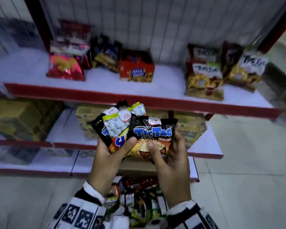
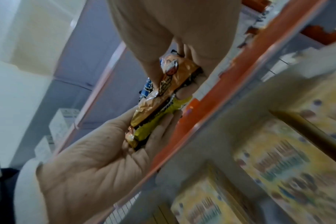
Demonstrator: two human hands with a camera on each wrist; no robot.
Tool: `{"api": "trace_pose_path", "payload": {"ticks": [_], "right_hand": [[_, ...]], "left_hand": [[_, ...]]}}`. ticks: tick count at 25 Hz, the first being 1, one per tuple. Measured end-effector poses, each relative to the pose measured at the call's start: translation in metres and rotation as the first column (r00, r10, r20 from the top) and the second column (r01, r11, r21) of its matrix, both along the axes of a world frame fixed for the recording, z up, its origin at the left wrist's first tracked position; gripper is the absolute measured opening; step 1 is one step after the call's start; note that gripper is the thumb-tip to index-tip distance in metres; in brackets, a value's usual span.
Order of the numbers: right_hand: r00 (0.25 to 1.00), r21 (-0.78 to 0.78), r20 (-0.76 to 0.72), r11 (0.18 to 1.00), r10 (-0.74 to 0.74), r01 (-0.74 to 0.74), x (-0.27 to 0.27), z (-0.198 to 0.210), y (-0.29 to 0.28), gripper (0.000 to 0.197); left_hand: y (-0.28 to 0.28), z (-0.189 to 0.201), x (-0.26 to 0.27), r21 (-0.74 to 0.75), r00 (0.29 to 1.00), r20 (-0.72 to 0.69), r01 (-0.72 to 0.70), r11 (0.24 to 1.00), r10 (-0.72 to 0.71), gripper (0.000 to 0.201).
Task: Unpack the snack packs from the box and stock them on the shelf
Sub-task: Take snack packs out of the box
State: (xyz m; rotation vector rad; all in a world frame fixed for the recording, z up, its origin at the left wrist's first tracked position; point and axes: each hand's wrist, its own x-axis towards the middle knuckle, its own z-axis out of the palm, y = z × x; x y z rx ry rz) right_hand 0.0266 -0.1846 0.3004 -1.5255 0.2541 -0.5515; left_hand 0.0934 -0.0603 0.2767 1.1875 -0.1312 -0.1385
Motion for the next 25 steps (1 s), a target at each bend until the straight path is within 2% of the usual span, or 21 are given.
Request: {"api": "trace_pose_path", "payload": {"ticks": [2,4,6,10,13,15,16,19,20,22,25], "right_hand": [[0.998,-0.025,0.048,0.999,0.029,-0.028,0.001,0.071,-0.01,0.049],[0.994,-0.043,0.096,0.998,0.058,-0.054,0.001,0.131,-0.021,0.048],[0.988,-0.053,0.123,0.995,0.096,-0.09,0.0,0.181,-0.032,0.052],[0.979,-0.029,0.092,0.983,0.181,-0.18,-0.011,0.267,-0.055,0.067],[0.977,0.011,0.075,0.98,0.2,-0.201,-0.017,0.303,-0.073,0.048],[0.978,0.017,0.044,0.979,0.203,-0.204,-0.022,0.322,-0.085,0.045],[0.978,0.026,0.025,0.978,0.208,-0.209,-0.024,0.33,-0.09,0.051],[0.985,0.072,-0.03,0.983,0.169,-0.167,-0.024,0.349,-0.097,0.091],[0.987,0.092,-0.023,0.983,0.159,-0.156,-0.021,0.356,-0.097,0.093],[0.983,0.128,0.0,0.975,0.184,-0.183,-0.009,0.371,-0.094,0.077],[0.971,0.066,0.096,0.972,0.219,-0.226,0.026,0.399,-0.08,0.029]], "left_hand": [[-0.005,0.072,0.001,-0.035,0.999,0.028,0.042,0.999,-0.041,0.069],[-0.011,0.133,0.001,-0.086,0.996,0.05,0.082,0.993,-0.078,0.056],[-0.016,0.179,0.0,-0.129,0.993,0.08,0.092,0.987,-0.083,0.046],[-0.031,0.264,-0.009,-0.161,0.985,0.144,0.116,0.98,-0.093,0.045],[-0.047,0.3,-0.017,-0.12,0.973,0.213,0.121,0.985,-0.093,0.054],[-0.056,0.319,-0.02,-0.116,0.967,0.241,0.11,0.987,-0.08,0.055],[-0.059,0.327,-0.021,-0.115,0.965,0.25,0.107,0.988,-0.075,0.053],[-0.06,0.344,-0.023,-0.102,0.963,0.263,0.086,0.991,-0.057,0.046],[-0.057,0.349,-0.021,-0.097,0.961,0.272,0.071,0.993,-0.042,0.044],[-0.047,0.359,-0.011,-0.092,0.959,0.283,0.032,0.995,-0.005,0.039],[-0.016,0.376,0.017,-0.084,0.946,0.323,-0.003,0.996,0.03,0.032]]}}
